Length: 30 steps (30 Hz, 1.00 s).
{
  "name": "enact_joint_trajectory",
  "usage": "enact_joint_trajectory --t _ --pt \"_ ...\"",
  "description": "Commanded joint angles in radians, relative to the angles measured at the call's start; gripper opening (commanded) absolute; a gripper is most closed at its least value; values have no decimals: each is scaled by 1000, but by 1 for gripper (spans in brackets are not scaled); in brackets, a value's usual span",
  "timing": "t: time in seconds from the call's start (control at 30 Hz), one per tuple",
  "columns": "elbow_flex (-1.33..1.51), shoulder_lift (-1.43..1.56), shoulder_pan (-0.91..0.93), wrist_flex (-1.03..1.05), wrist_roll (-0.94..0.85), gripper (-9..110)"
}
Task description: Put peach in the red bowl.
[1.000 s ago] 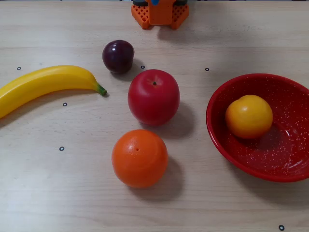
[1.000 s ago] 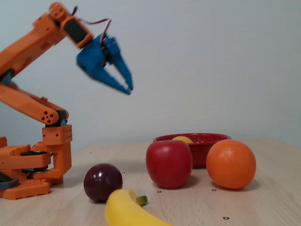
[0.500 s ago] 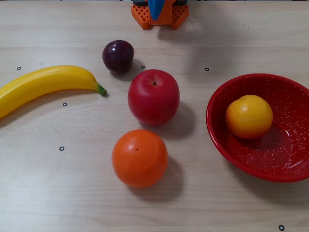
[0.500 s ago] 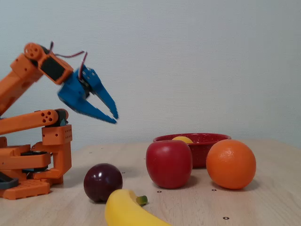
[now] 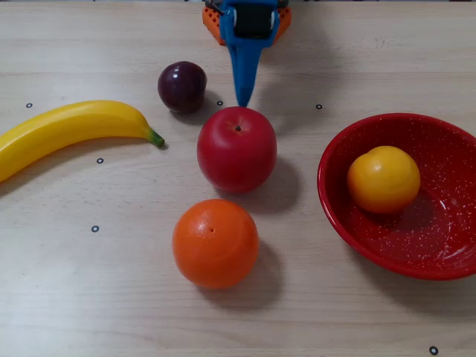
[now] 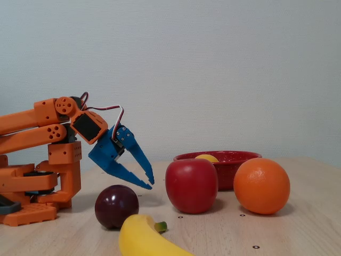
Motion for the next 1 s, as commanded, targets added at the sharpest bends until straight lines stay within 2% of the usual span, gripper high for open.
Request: enact_joint_trajectory --t 0.0,0.17,0.5,0.97 --pt "15 21 -23 -40 63 0" --pt "150 21 -14 -103 77 0" --pt "149 21 28 -92 147 0" --pt "149 21 21 -97 137 0"
